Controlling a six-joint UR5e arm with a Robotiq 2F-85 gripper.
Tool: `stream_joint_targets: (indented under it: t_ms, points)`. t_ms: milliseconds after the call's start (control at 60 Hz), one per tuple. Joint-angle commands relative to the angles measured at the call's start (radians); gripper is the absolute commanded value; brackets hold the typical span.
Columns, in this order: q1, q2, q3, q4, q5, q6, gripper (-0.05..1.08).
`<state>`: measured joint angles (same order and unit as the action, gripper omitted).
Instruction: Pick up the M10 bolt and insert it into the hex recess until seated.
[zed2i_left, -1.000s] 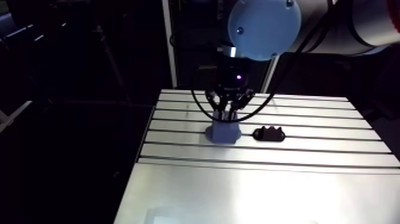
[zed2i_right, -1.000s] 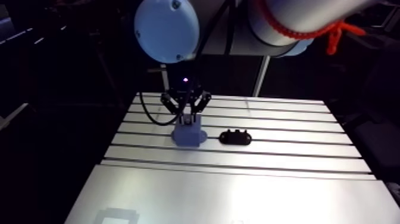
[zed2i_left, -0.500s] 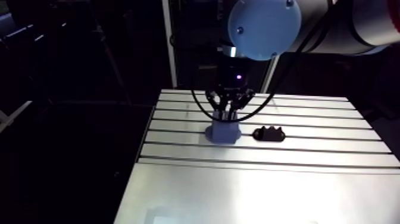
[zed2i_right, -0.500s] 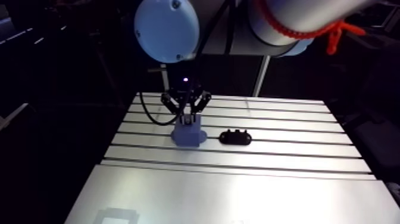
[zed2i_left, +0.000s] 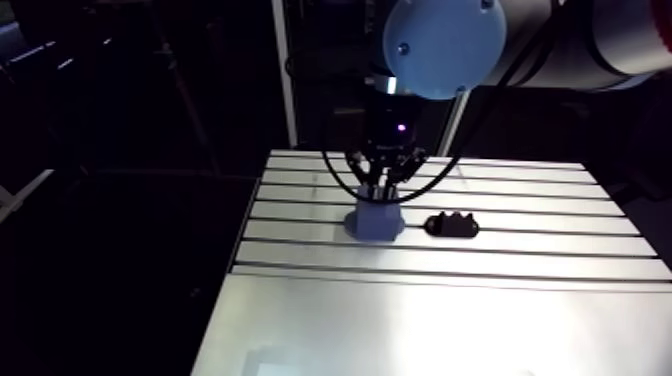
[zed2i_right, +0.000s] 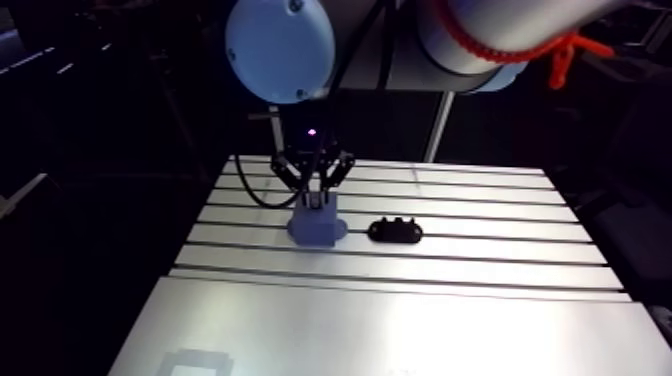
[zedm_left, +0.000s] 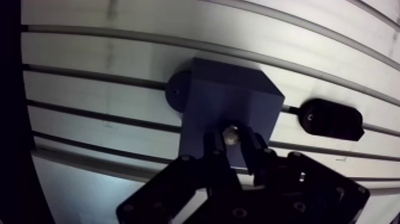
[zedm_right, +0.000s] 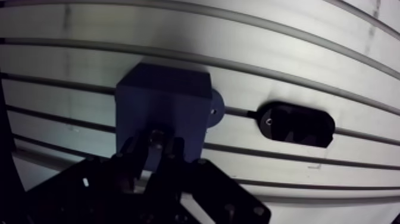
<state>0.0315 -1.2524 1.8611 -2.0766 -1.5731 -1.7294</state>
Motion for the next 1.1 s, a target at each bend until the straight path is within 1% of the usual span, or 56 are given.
stream_joint_targets:
  t_ms: [17,733,1100]
  points:
    - [0.001,0.000,0.000,0.000,0.000,0.000,0.69]
    - [0.002,0.002,0.002,0.000,0.000,0.000,0.69]
    - [0.005,0.000,0.002,0.000,0.000,0.000,0.72]
